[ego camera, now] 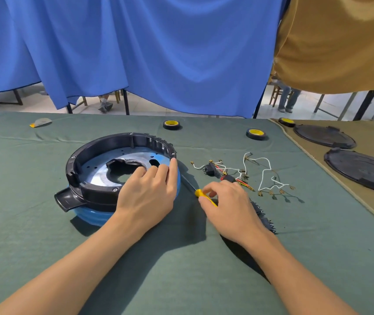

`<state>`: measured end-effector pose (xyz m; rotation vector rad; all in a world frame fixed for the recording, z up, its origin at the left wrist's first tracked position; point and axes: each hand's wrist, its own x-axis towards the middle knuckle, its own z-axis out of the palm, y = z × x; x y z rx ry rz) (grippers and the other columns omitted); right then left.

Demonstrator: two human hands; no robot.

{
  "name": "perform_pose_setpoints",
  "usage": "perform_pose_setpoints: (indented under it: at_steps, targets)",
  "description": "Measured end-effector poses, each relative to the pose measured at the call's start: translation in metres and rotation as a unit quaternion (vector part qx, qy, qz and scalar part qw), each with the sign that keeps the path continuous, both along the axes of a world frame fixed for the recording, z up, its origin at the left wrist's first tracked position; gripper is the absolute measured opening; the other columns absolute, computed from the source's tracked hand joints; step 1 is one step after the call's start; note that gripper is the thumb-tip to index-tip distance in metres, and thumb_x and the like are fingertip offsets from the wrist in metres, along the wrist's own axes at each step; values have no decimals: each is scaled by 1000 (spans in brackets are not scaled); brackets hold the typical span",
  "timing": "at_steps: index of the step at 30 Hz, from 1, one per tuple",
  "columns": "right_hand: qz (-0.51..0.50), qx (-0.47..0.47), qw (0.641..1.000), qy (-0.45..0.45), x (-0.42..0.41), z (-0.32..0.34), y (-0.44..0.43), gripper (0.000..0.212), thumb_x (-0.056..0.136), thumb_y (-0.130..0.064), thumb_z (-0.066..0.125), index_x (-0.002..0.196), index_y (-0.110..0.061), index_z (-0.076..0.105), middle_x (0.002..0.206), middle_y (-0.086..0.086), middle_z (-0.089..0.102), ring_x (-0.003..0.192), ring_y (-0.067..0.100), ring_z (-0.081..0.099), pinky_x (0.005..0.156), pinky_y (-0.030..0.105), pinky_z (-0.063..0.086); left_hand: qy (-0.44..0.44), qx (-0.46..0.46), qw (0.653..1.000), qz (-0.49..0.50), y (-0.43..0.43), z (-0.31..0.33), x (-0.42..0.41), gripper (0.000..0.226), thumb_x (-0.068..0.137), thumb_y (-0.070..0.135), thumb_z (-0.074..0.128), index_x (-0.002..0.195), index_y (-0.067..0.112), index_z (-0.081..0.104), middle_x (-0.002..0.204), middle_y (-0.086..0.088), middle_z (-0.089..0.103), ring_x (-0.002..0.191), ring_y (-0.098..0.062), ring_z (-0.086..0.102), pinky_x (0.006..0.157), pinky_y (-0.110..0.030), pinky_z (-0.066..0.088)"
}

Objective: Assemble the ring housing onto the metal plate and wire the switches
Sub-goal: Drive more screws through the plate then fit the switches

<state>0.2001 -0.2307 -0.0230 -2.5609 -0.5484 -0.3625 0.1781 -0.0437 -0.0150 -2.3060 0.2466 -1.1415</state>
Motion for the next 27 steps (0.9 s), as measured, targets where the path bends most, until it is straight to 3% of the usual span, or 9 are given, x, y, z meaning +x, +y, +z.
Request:
perform_pose_setpoints:
  at_steps: [3,9,16,20,23,27]
  targets:
    - [6,-18,1000,11,18,17,-9,23,92,-35,55,106,-21,67,107,2,65,104,24,55,92,36,43,2,-6,1000,-16,9,0,-4,44,76,19,72,117,4,70,63,-1,55,49,-22,50,49,-31,34]
    - [-26,-187,982,-6,49,18,-25,30,94,-32,52,122,-22,57,122,3,54,113,25,46,95,39,41,1,-29,998,-49,17,-2,-7,40,80,18,71,118,5,70,65,0,58,50,-21,50,48,-32,33]
    - [-67,-171,981,-56,60,1,-26,22,95,-35,51,114,-28,60,112,-2,62,109,24,48,87,38,32,-12,-48,996,-79,19,-3,-4,34,85,22,66,115,7,72,65,1,59,49,-21,52,47,-32,37]
    - [-48,-87,989,-106,58,0,-27,30,91,-33,62,119,-24,61,110,-2,63,108,24,50,88,36,28,-10,-68,992,-105,25,-1,-1,30,92,25,58,113,8,72,67,2,63,50,-22,55,46,-32,41]
    - [5,36,991,-125,49,6,-24,32,87,-23,69,118,-16,64,107,3,63,101,22,56,89,34,40,1,-92,989,-113,29,0,-1,28,94,27,56,110,9,72,66,2,62,51,-22,55,47,-35,43]
    - [17,146,987,-66,34,13,-17,27,88,-22,70,115,-19,65,105,-4,65,92,10,62,83,22,48,21,-118,987,-107,29,1,-3,28,93,28,60,110,9,72,66,3,63,53,-22,57,47,-34,42]
